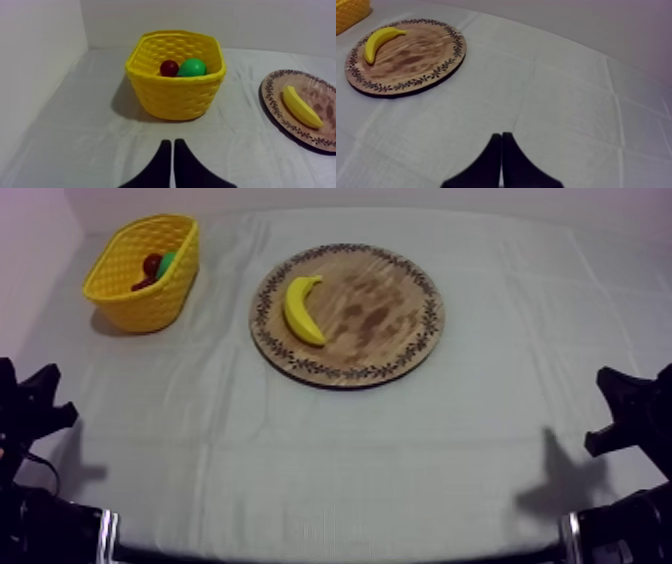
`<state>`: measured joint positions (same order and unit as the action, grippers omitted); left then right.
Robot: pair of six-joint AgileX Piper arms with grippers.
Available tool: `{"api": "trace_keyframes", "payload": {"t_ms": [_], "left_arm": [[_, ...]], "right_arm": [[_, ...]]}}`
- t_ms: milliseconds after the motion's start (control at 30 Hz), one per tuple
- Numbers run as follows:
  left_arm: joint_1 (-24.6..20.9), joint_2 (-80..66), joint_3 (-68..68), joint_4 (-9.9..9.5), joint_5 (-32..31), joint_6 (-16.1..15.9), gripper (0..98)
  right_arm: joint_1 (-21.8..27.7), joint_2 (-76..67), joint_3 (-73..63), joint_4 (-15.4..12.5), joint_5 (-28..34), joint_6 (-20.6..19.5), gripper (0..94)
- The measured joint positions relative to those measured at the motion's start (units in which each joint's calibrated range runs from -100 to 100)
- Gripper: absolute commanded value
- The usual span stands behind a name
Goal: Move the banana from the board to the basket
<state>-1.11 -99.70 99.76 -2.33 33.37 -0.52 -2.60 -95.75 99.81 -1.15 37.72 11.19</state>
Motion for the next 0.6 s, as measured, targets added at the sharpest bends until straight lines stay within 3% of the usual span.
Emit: {"api": "trace_keyframes", "payload": {"t_ms": [600], "left_arm": [[-0.5, 0.0, 0.2, 0.45, -0.7, -1.5, 0.0]], "right_arm": [[0.0, 0.0, 0.0, 0.0, -0.1, 0.0, 0.3]]}}
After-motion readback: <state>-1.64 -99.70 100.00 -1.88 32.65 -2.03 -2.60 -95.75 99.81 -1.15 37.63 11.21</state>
